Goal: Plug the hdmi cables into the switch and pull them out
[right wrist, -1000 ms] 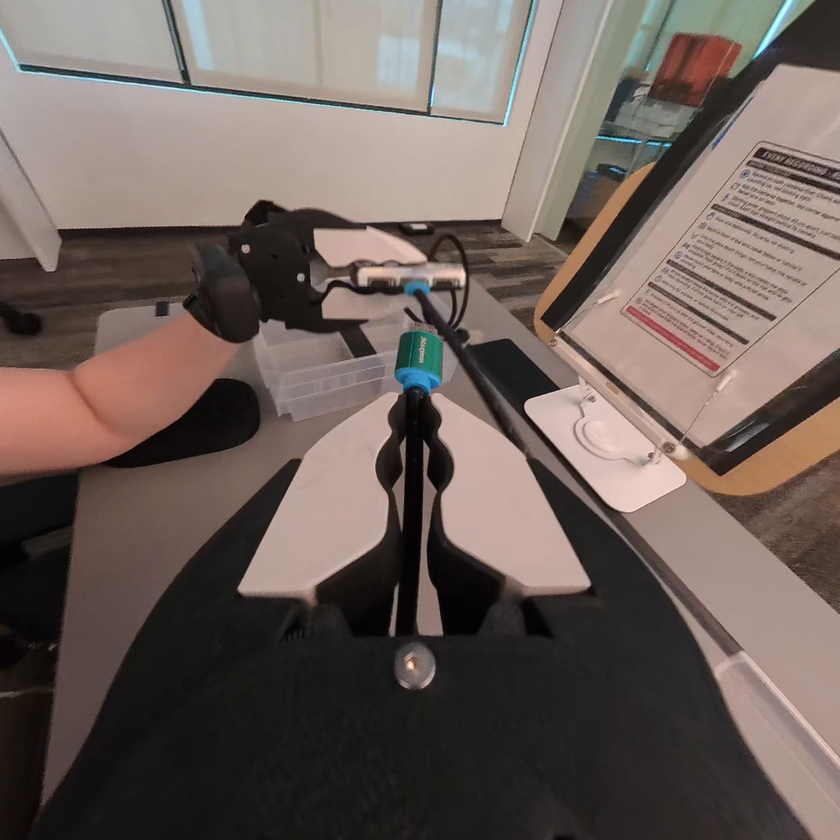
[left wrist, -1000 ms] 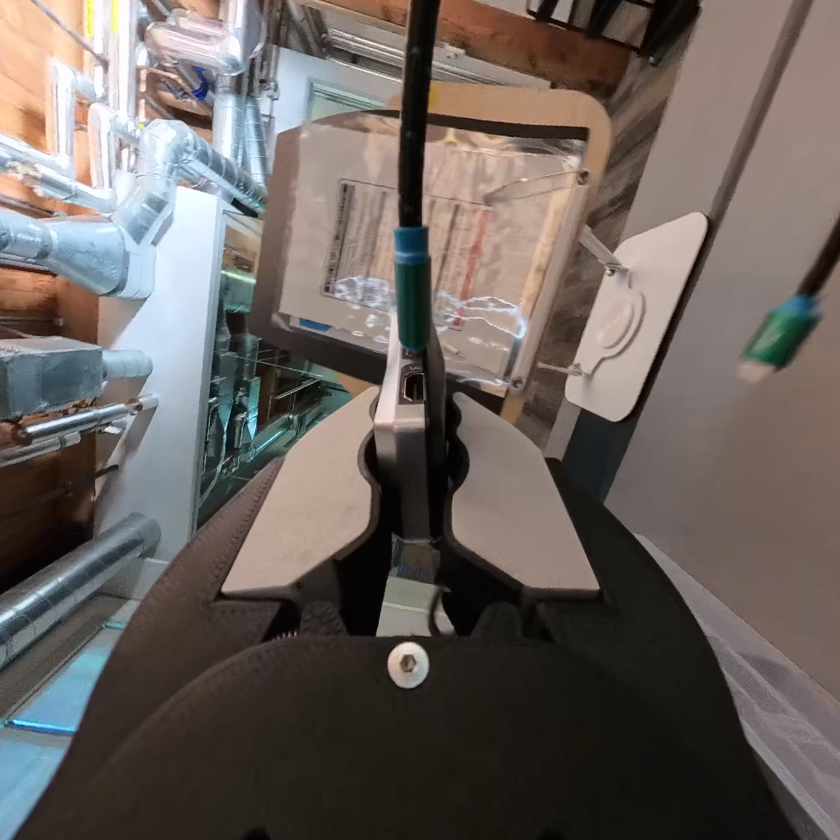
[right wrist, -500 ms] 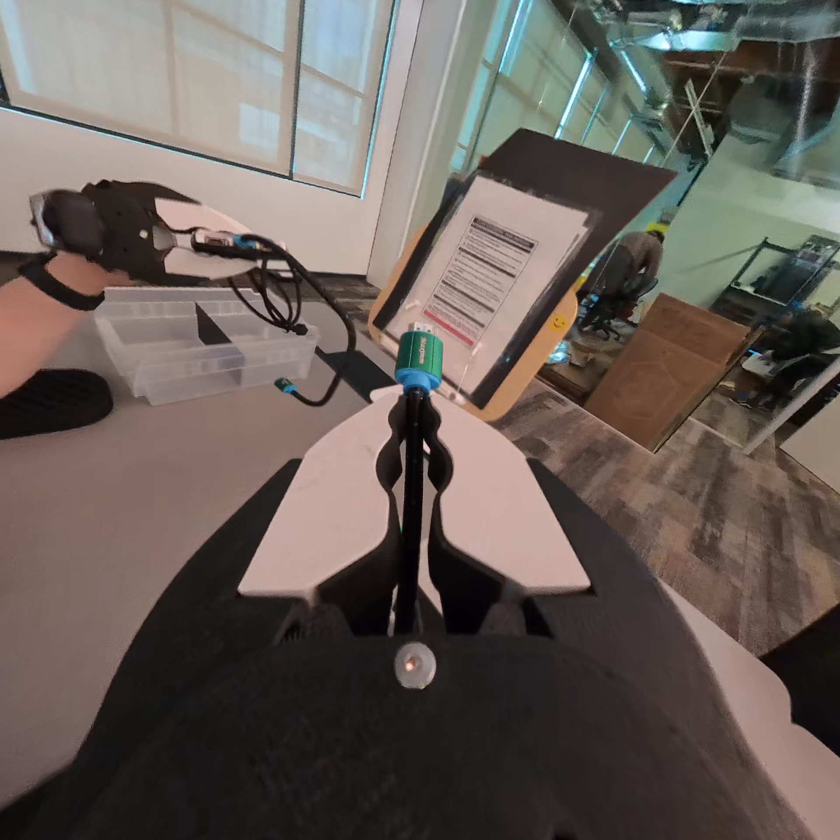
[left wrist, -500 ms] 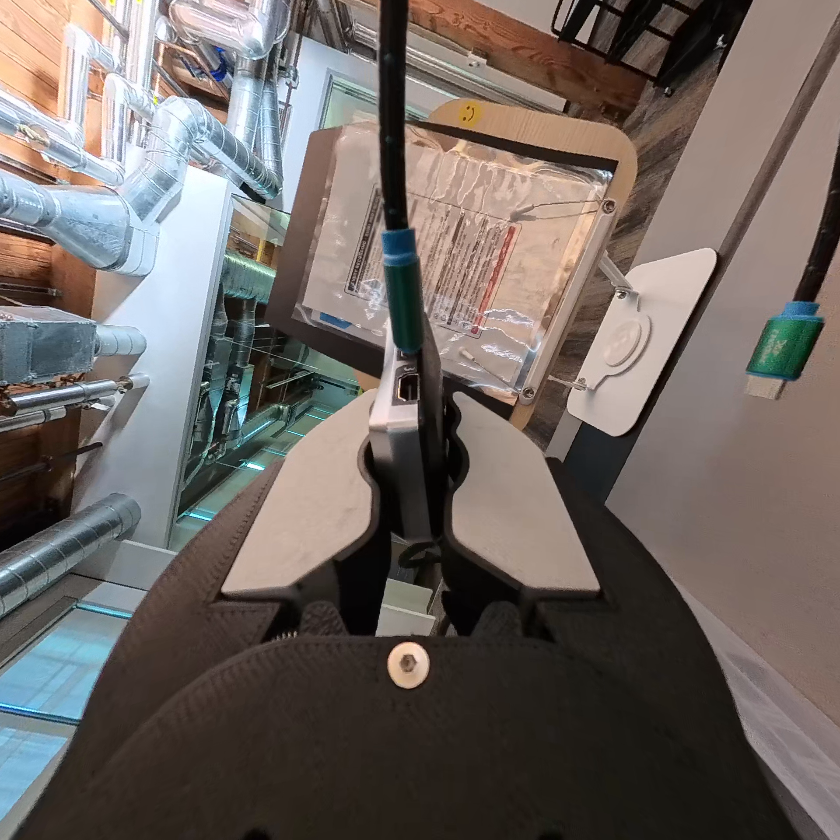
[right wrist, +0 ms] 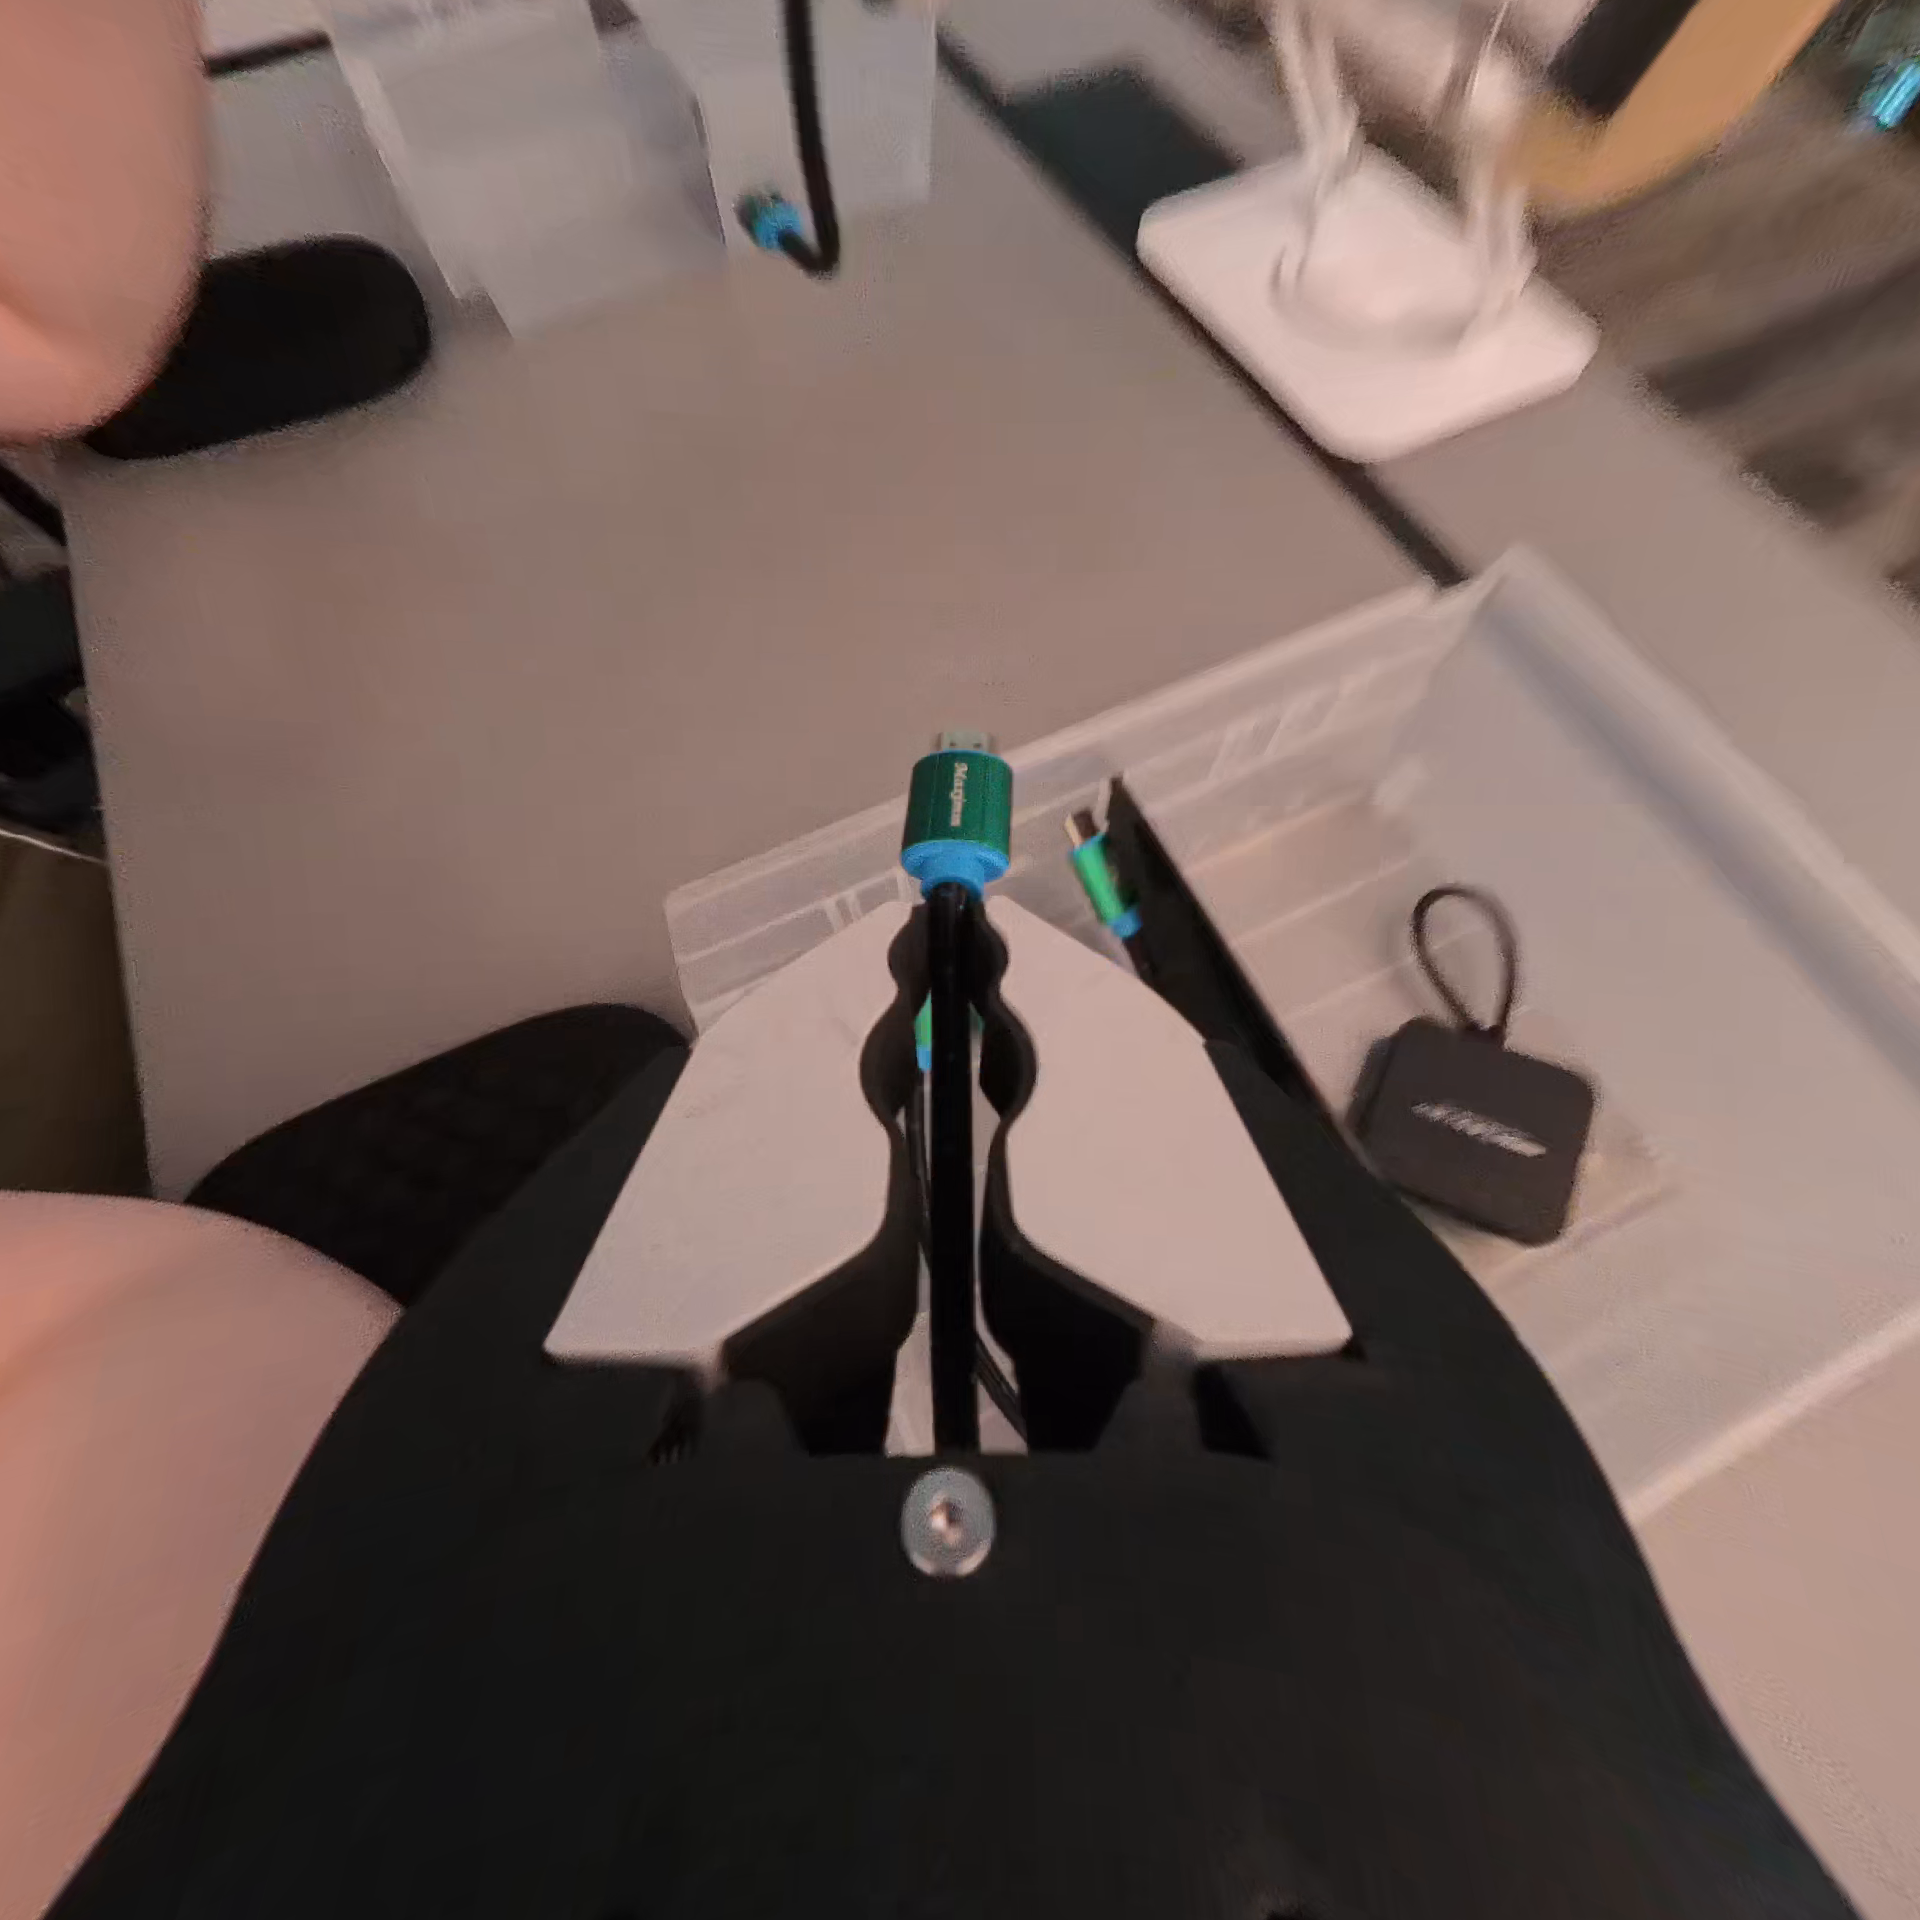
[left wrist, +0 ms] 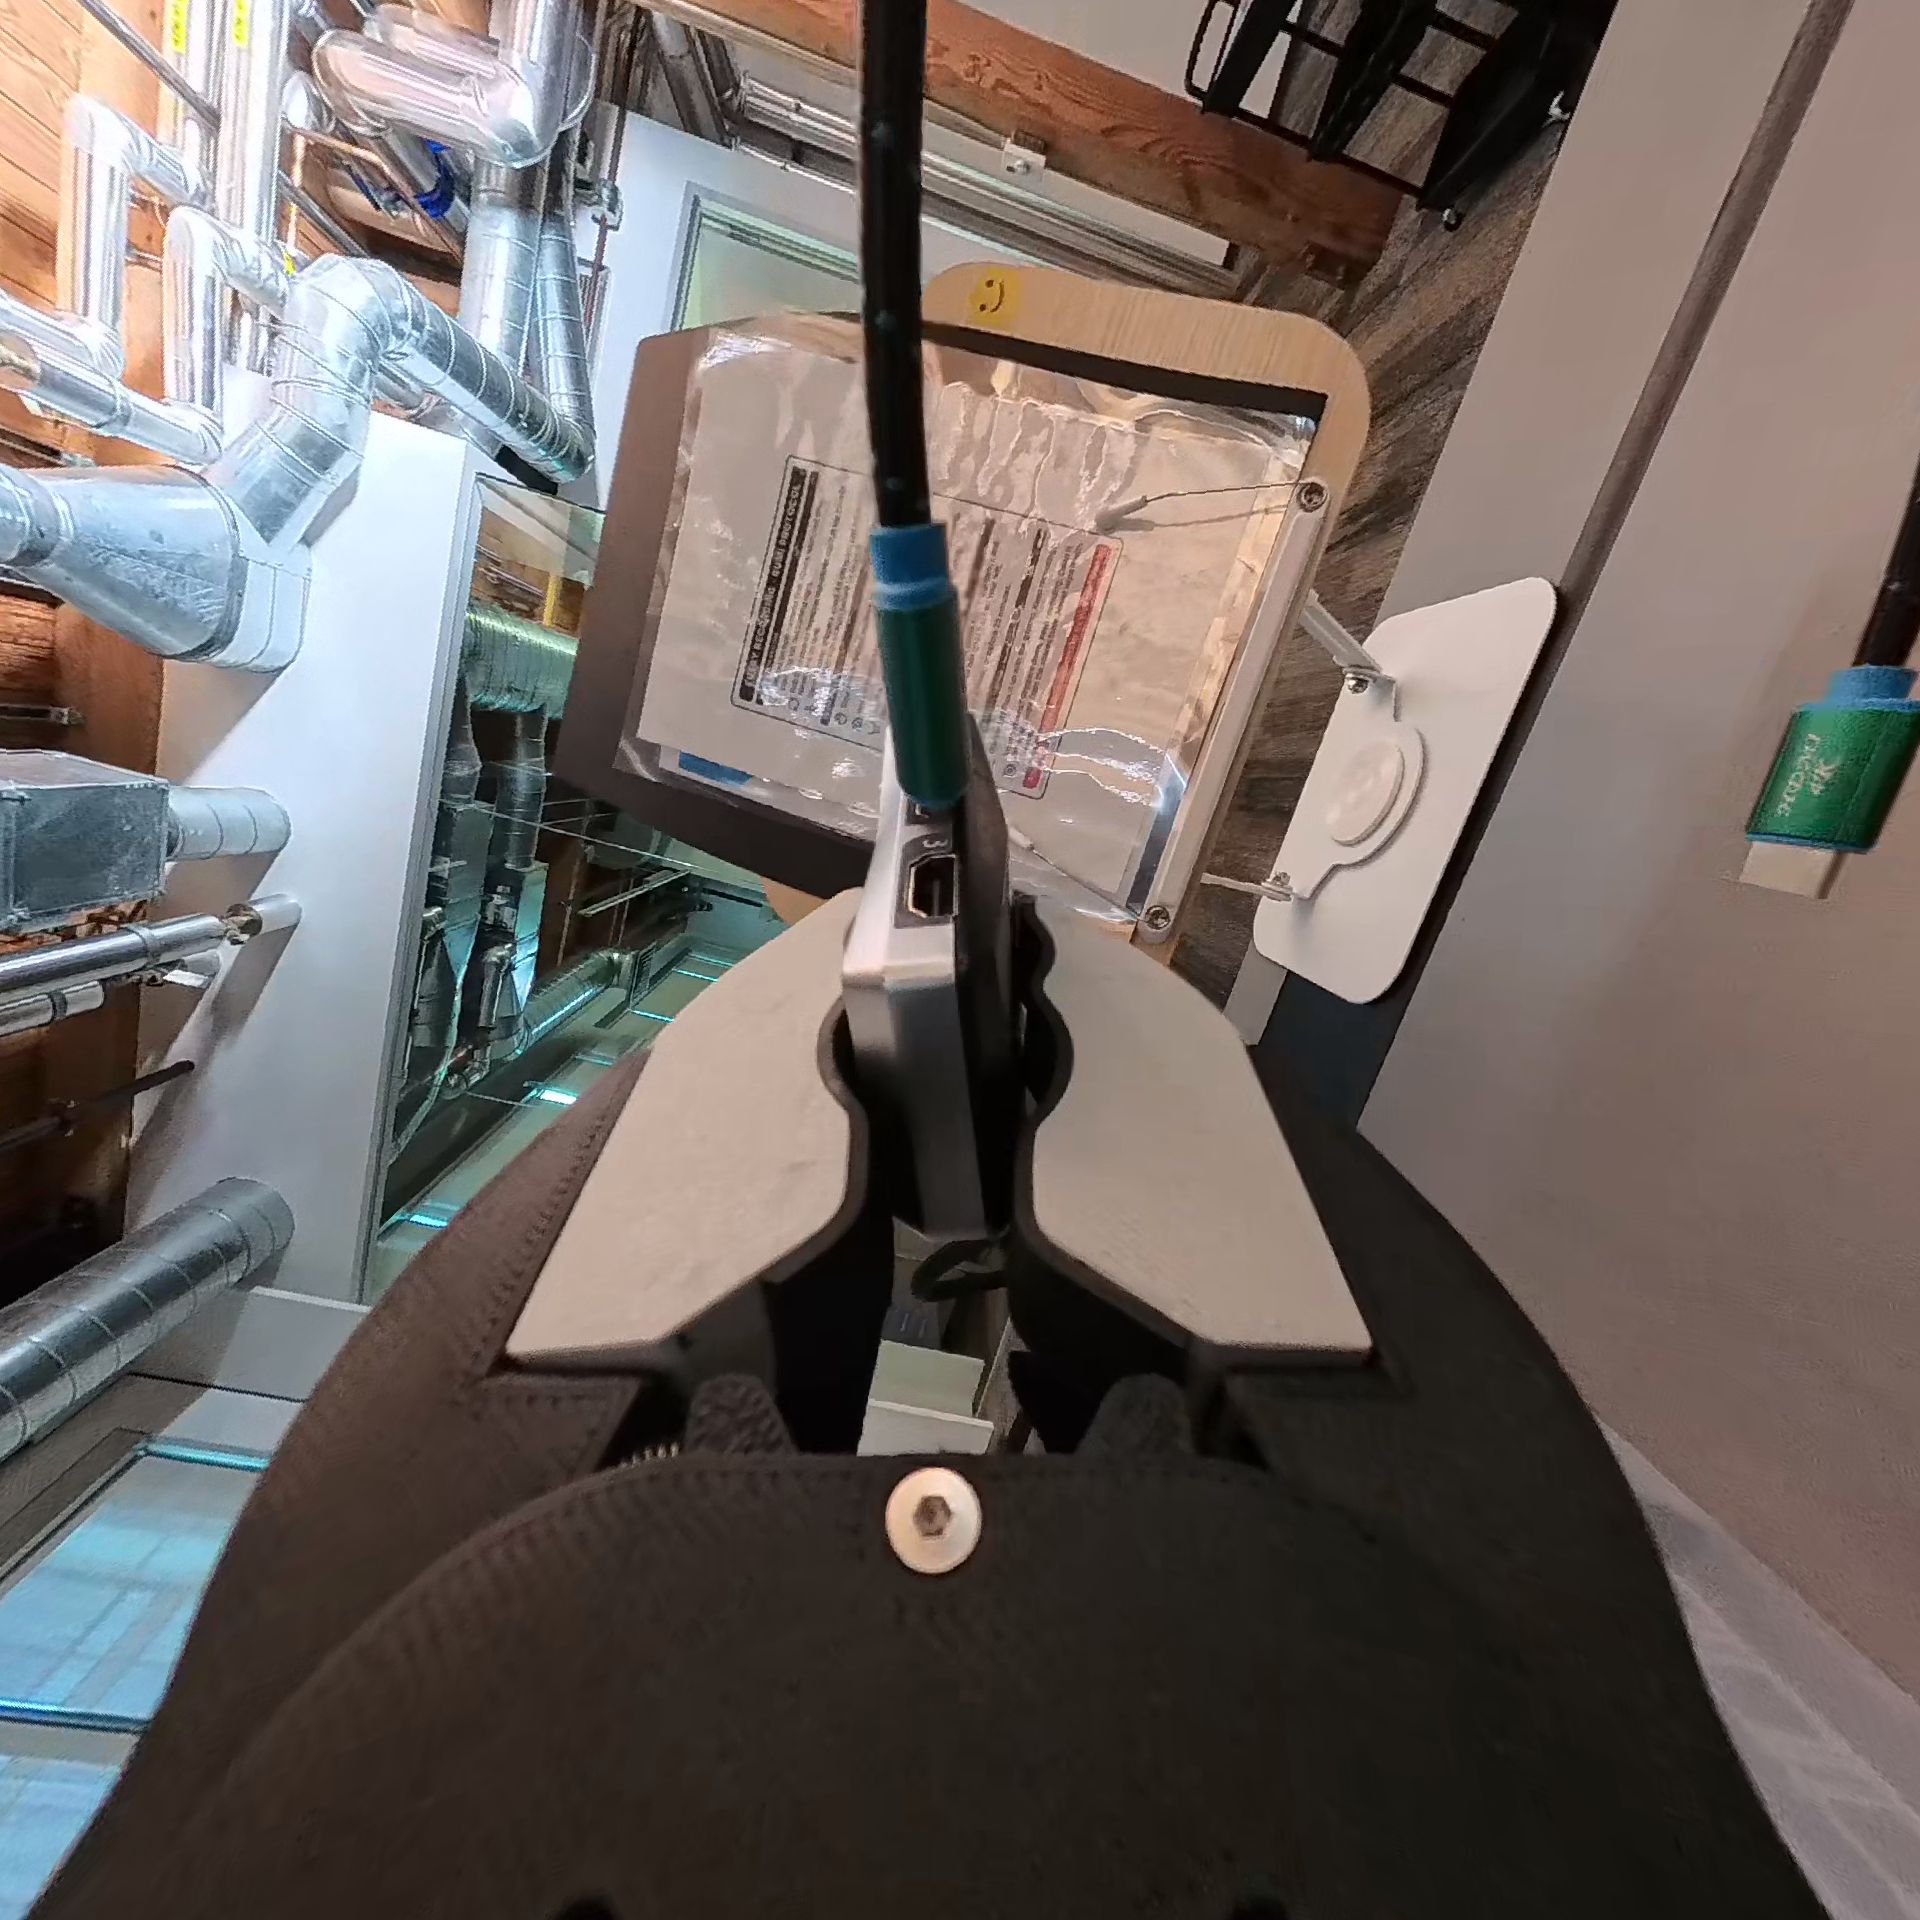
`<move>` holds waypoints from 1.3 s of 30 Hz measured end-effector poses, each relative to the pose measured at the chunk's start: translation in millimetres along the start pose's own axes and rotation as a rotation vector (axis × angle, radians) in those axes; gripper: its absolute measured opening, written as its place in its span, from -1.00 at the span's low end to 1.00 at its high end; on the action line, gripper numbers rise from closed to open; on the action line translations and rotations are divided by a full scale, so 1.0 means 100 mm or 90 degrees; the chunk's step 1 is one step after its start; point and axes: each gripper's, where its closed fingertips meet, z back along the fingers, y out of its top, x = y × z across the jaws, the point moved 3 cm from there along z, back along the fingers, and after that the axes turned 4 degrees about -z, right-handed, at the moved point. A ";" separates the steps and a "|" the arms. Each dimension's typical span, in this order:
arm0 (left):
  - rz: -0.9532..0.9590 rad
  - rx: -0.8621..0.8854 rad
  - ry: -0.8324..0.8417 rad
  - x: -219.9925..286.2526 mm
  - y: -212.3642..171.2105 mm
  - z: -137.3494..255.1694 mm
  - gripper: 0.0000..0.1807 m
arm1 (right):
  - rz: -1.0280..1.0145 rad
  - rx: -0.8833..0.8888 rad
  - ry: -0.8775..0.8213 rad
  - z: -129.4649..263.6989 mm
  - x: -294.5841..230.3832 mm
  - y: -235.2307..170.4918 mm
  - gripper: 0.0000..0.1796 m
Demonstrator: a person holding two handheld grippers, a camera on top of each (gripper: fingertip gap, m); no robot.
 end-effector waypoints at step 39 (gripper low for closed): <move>-0.003 0.024 0.028 0.22 0.40 -0.10 -0.76 | 0.113 0.311 -0.018 -1.78 -1.25 2.08 -0.49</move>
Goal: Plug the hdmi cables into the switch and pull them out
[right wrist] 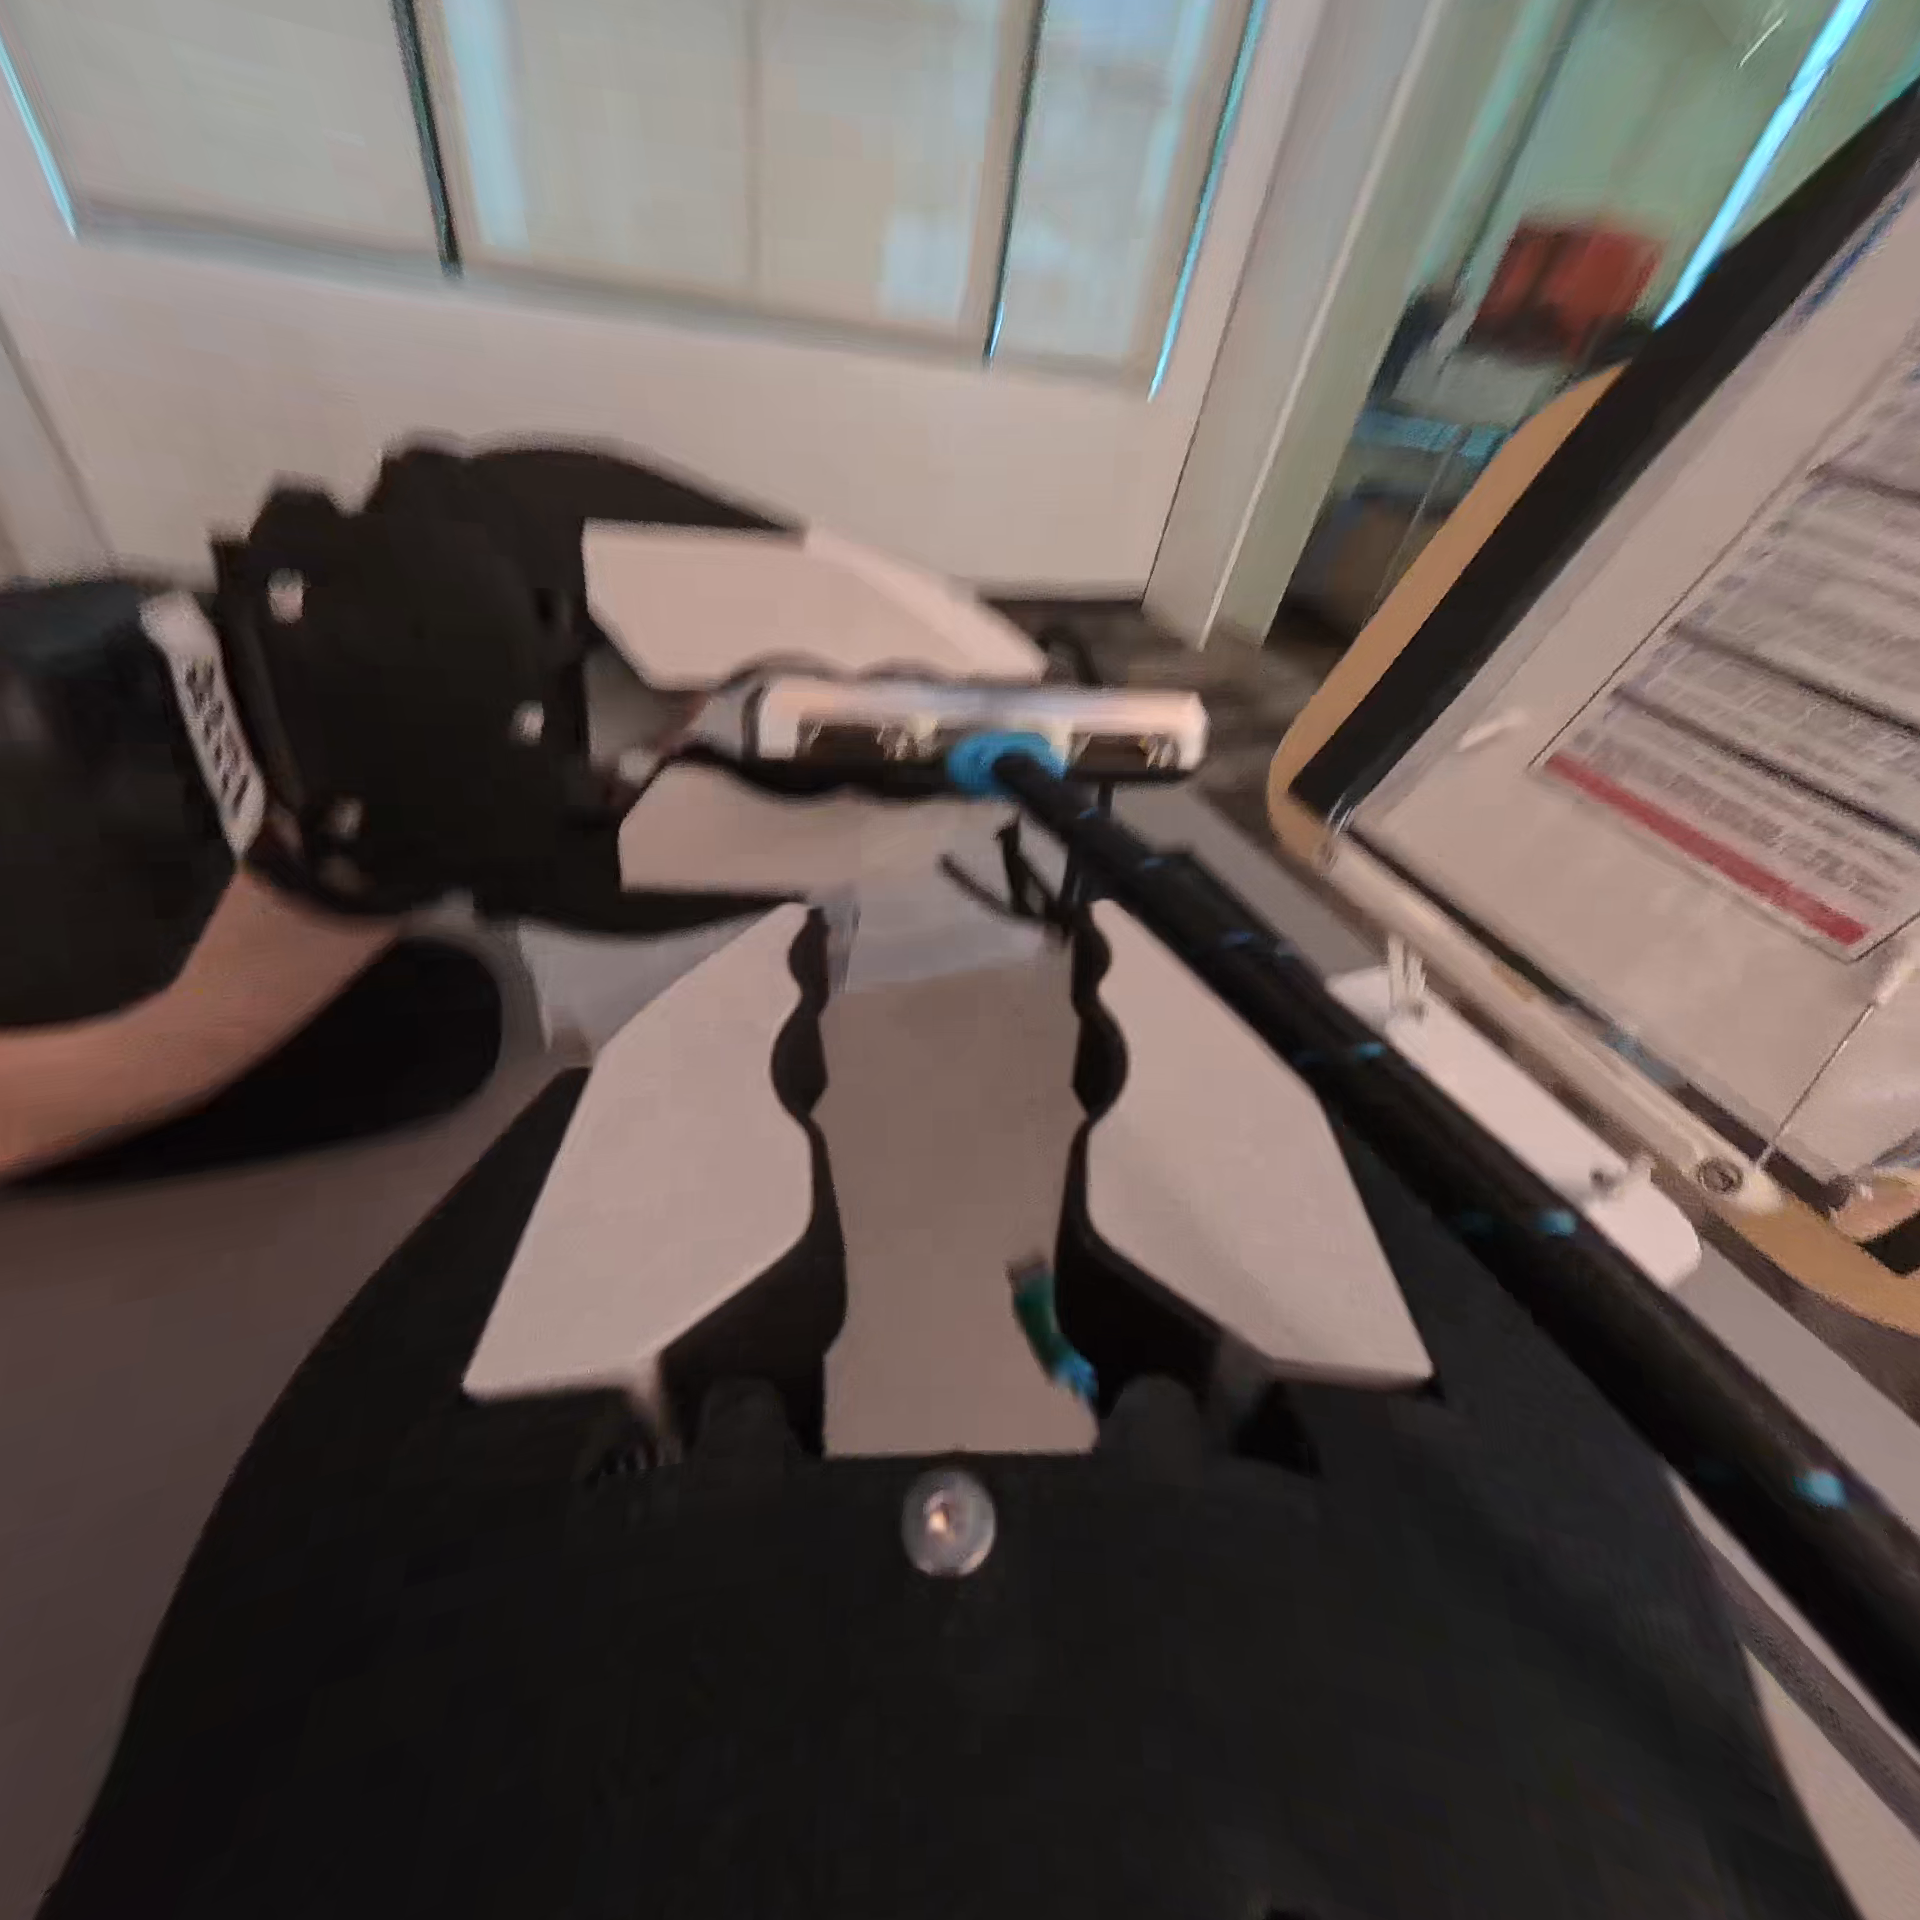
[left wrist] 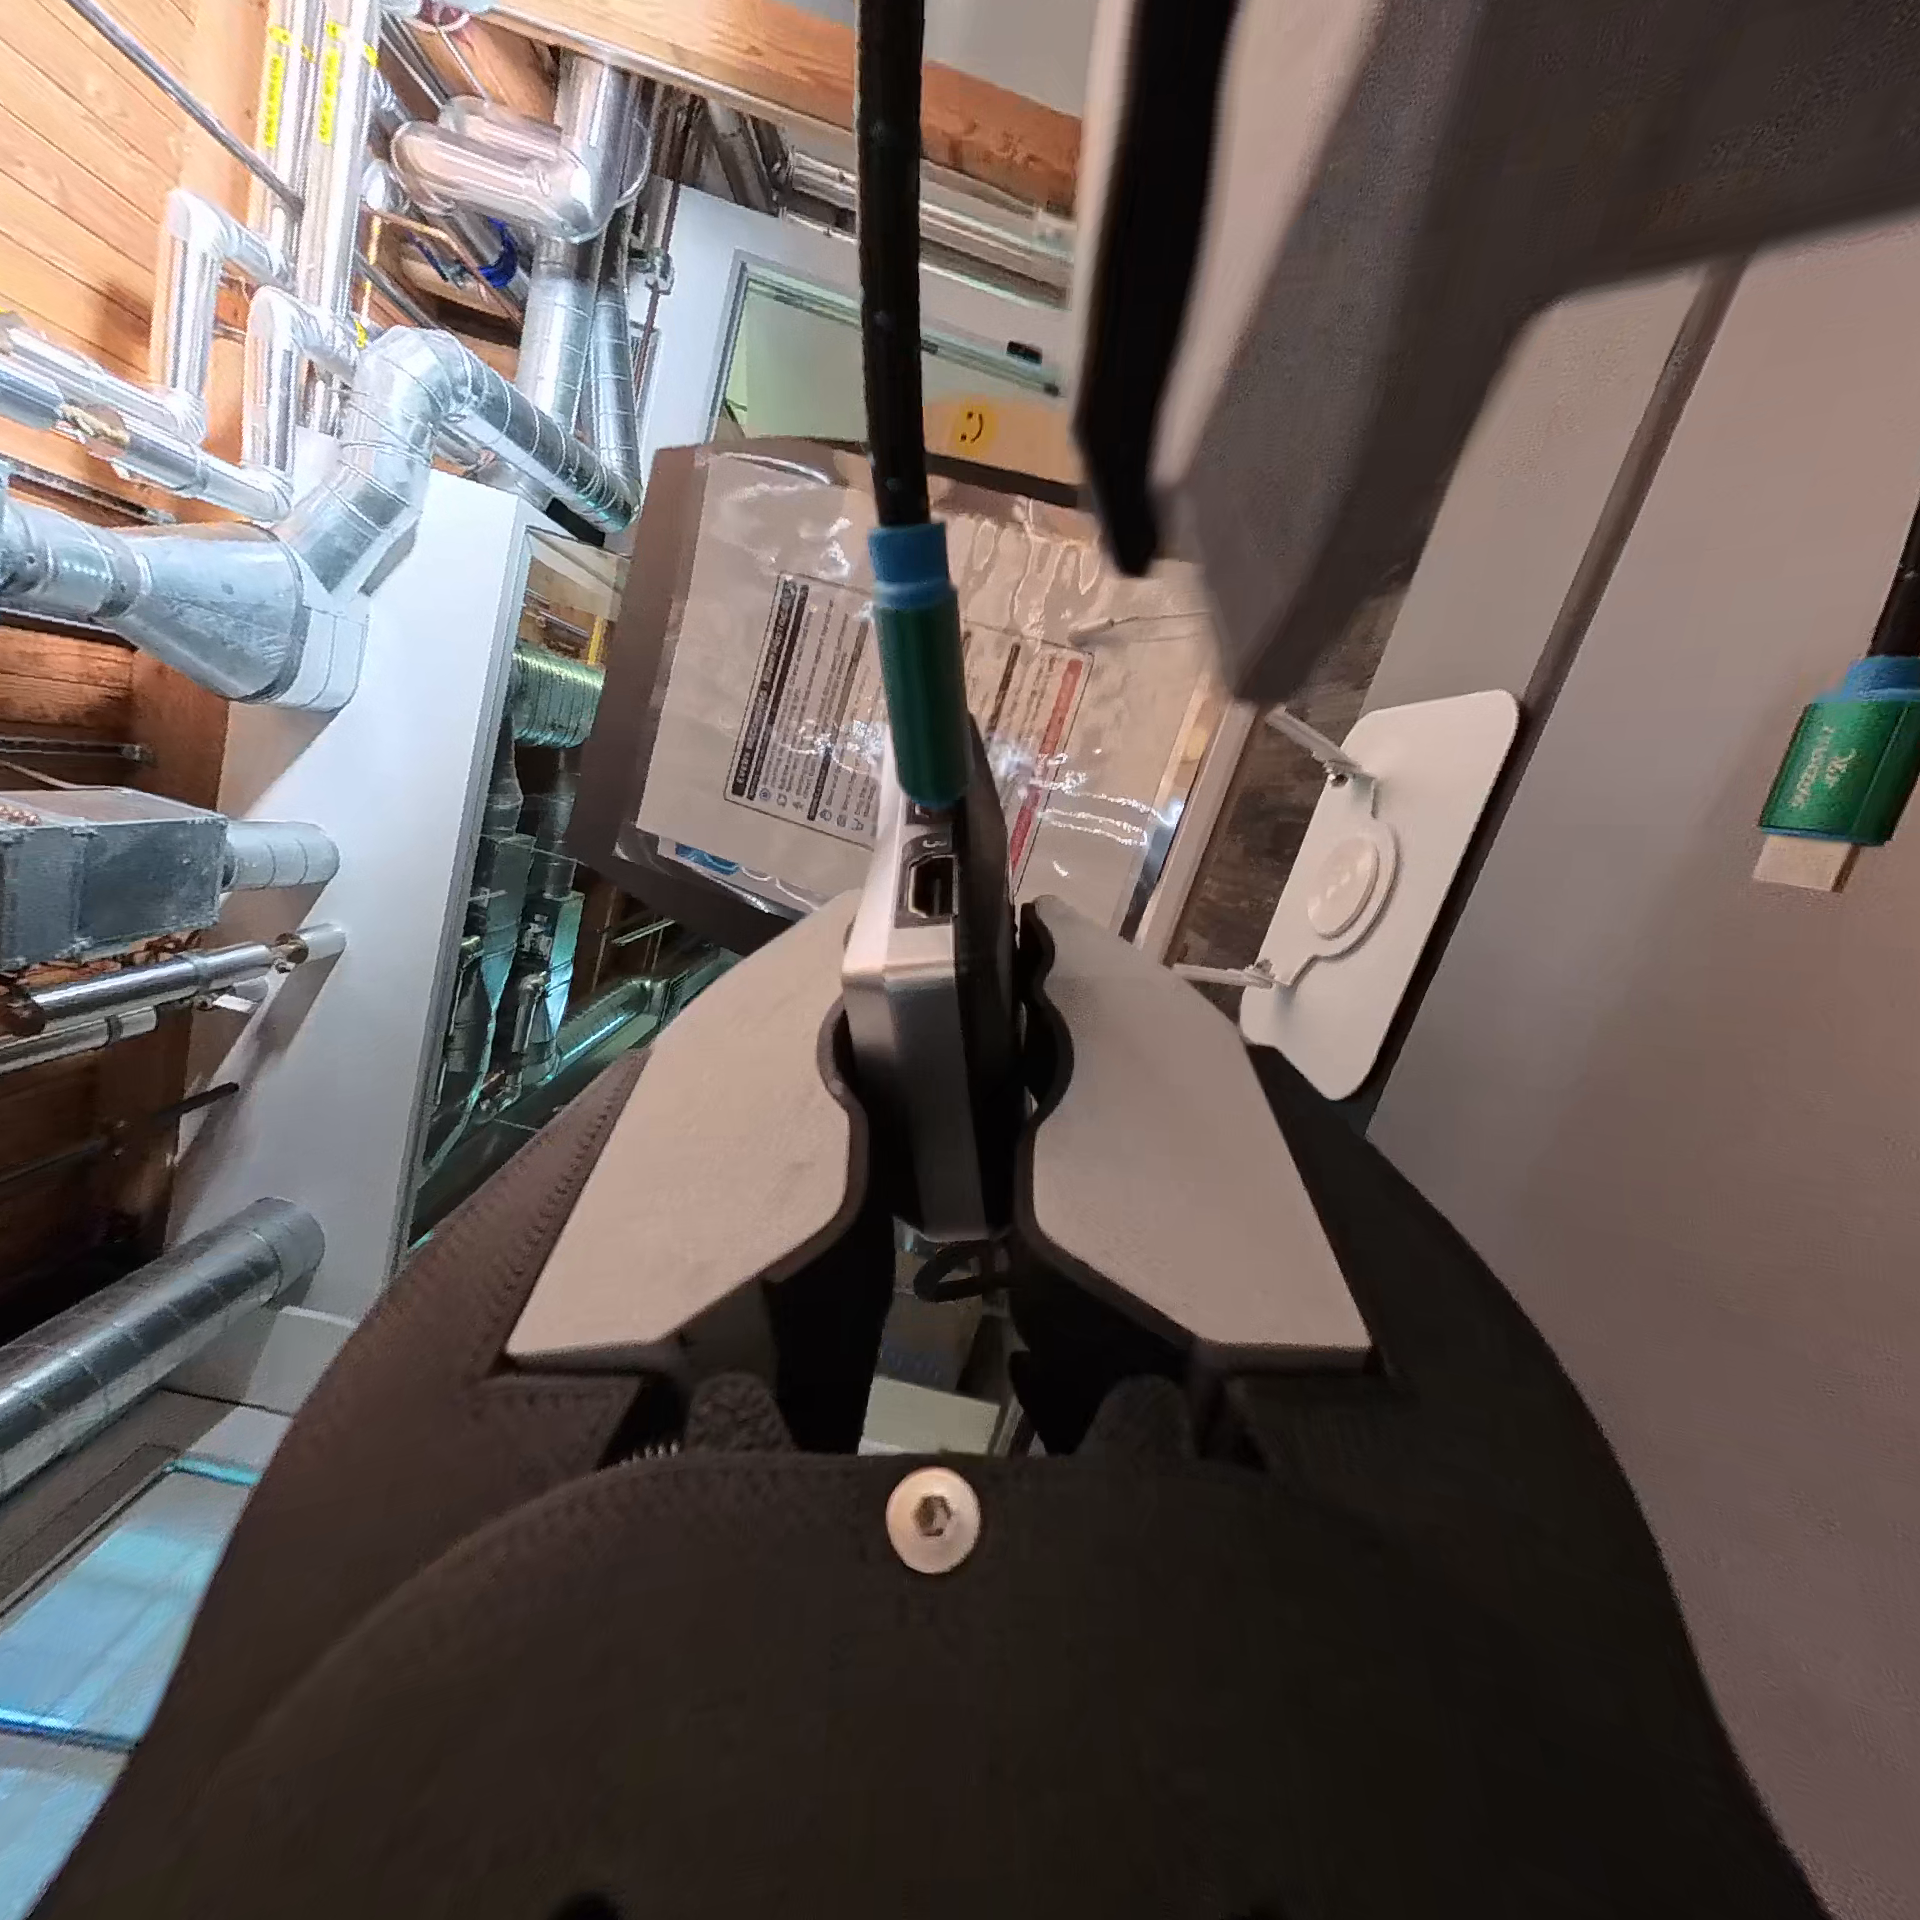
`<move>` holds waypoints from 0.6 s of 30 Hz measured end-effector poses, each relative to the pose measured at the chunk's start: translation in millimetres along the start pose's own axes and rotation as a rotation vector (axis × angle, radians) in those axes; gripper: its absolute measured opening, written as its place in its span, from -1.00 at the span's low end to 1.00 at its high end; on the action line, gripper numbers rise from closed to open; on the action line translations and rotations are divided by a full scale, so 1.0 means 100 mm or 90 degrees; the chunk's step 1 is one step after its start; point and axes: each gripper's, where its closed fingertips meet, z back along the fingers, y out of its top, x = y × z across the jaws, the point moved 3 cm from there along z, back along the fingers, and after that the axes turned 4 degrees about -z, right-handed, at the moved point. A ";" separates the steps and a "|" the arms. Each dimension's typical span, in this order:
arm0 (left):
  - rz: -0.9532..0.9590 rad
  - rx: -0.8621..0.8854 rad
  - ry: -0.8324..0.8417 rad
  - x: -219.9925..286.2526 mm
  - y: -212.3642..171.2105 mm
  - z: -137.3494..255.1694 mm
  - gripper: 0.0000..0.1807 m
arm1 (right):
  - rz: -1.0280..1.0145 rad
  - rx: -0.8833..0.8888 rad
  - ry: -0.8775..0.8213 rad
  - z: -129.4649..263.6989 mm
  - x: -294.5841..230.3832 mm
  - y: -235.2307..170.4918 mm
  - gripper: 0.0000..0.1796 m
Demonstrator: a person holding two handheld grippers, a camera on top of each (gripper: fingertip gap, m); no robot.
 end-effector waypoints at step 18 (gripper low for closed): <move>-0.065 0.038 -0.024 0.17 0.19 0.01 -0.76 | -0.057 0.082 0.045 0.08 0.08 0.04 -0.76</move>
